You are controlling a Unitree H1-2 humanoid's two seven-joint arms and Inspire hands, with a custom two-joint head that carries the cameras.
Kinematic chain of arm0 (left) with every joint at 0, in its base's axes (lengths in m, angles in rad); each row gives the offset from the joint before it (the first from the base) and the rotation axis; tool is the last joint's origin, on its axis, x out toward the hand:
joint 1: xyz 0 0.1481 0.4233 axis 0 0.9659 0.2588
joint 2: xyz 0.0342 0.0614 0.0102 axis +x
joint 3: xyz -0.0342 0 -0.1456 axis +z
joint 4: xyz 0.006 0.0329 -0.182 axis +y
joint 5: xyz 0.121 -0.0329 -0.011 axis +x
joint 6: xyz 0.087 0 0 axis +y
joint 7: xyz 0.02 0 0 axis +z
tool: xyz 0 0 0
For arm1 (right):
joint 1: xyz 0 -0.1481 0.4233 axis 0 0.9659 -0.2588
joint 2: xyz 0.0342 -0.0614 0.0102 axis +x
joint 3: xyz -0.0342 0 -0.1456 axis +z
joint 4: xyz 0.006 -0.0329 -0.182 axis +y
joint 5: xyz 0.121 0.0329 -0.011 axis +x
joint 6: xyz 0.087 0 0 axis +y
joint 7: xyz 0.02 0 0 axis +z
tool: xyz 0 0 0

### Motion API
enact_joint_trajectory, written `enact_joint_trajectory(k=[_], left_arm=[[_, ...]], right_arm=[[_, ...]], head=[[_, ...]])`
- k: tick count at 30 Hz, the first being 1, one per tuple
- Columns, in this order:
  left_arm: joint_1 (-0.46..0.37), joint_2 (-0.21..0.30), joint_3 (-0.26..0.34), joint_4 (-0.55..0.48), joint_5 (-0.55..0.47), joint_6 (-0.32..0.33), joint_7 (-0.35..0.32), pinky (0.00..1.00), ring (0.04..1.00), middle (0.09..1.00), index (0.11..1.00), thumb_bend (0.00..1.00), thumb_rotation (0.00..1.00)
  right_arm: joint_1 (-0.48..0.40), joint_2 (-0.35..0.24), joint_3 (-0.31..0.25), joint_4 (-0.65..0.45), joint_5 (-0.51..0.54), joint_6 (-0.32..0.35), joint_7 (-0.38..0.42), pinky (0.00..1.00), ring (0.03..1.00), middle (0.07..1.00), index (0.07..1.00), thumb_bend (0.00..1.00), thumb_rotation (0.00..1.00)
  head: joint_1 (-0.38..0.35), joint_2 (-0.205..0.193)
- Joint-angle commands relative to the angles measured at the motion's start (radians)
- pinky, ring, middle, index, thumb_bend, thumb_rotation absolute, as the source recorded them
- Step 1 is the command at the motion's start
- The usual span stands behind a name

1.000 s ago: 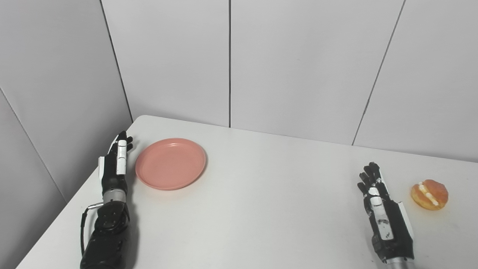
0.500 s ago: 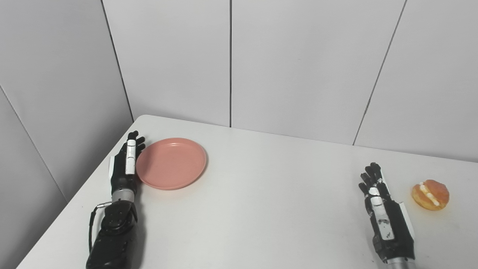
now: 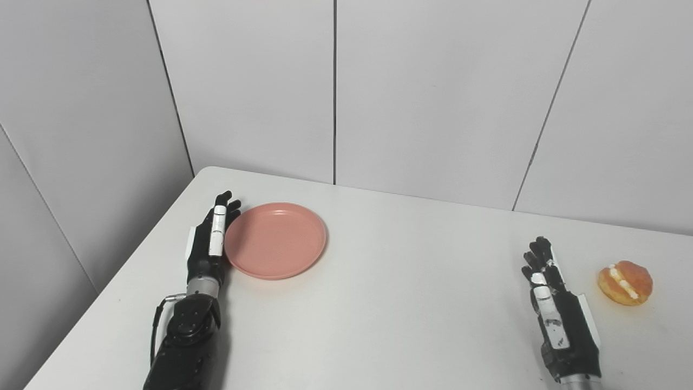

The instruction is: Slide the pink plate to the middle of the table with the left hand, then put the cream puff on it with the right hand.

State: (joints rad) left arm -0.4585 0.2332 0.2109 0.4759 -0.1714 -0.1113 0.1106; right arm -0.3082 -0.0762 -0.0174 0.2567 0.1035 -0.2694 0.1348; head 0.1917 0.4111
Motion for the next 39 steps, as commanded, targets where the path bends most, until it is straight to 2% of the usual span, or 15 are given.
enact_joint_trajectory(k=[1, 6, 9, 13, 18, 22, 26, 31, 35, 39], left_arm=[[-0.006, -0.006, -0.018, -0.035, 0.008, 0.017, -0.029, 0.89, 0.853, 0.832, 0.837, 0.80, 1.00], [0.002, -0.014, -0.051, -0.061, 0.014, 0.026, -0.056, 0.86, 0.845, 0.831, 0.837, 0.79, 1.00], [0.011, -0.030, -0.077, -0.091, 0.023, 0.041, -0.062, 0.85, 0.846, 0.833, 0.842, 0.76, 1.00], [0.023, -0.045, -0.102, -0.118, 0.032, 0.055, -0.072, 0.90, 0.861, 0.842, 0.844, 0.73, 1.00], [0.036, -0.059, -0.122, -0.151, 0.042, 0.067, -0.085, 0.88, 0.855, 0.840, 0.842, 0.73, 1.00], [0.054, -0.092, -0.113, -0.211, -0.027, 0.129, -0.122, 0.87, 0.850, 0.838, 0.840, 0.73, 1.00], [0.073, -0.118, -0.111, -0.268, -0.046, 0.177, -0.128, 0.87, 0.853, 0.841, 0.839, 0.73, 1.00], [0.097, -0.146, -0.111, -0.317, -0.062, 0.204, -0.138, 0.88, 0.858, 0.846, 0.841, 0.72, 1.00], [0.113, -0.183, -0.099, -0.343, -0.097, 0.239, -0.139, 0.91, 0.883, 0.866, 0.850, 0.71, 1.00], [0.130, -0.200, -0.115, -0.357, -0.085, 0.230, -0.151, 0.91, 0.897, 0.881, 0.869, 0.71, 1.00]], right_arm=[[0.067, 0.008, 0.002, 0.028, -0.001, -0.002, -0.003, 1.00, 0.998, 1.000, 1.000, 0.55, 0.86], [0.064, 0.006, 0.006, 0.028, -0.015, -0.003, -0.006, 1.00, 0.994, 1.000, 1.000, 0.55, 0.86], [0.061, 0.013, 0.003, 0.031, -0.004, -0.004, -0.005, 1.00, 0.993, 1.000, 1.000, 0.54, 0.84], [0.064, 0.014, 0.008, 0.020, -0.022, 0.011, -0.015, 1.00, 0.987, 1.000, 1.000, 0.56, 0.84], [0.064, 0.025, 0.013, 0.006, -0.025, 0.023, -0.025, 0.99, 0.988, 1.000, 1.000, 0.57, 0.84], [0.064, 0.040, 0.015, -0.010, -0.032, 0.037, -0.038, 0.99, 0.993, 1.000, 1.000, 0.53, 0.83], [0.068, 0.049, 0.024, -0.033, -0.062, 0.060, -0.057, 0.98, 0.985, 1.000, 1.000, 0.56, 0.83], [0.071, 0.058, 0.033, -0.056, -0.088, 0.087, -0.074, 0.98, 0.988, 1.000, 0.996, 0.59, 0.84], [0.072, 0.070, 0.035, -0.067, -0.100, 0.098, -0.091, 0.96, 0.975, 0.995, 0.984, 0.59, 0.83], [0.064, 0.072, 0.040, -0.060, -0.116, 0.106, -0.103, 0.96, 0.972, 0.990, 0.987, 0.60, 0.84]], head=[[-0.003, 0.000], [-0.005, 0.002], [-0.022, 0.007], [-0.044, 0.013], [-0.073, 0.026], [-0.093, 0.031], [-0.133, 0.041], [-0.190, 0.056], [-0.203, 0.065], [-0.228, 0.081]])
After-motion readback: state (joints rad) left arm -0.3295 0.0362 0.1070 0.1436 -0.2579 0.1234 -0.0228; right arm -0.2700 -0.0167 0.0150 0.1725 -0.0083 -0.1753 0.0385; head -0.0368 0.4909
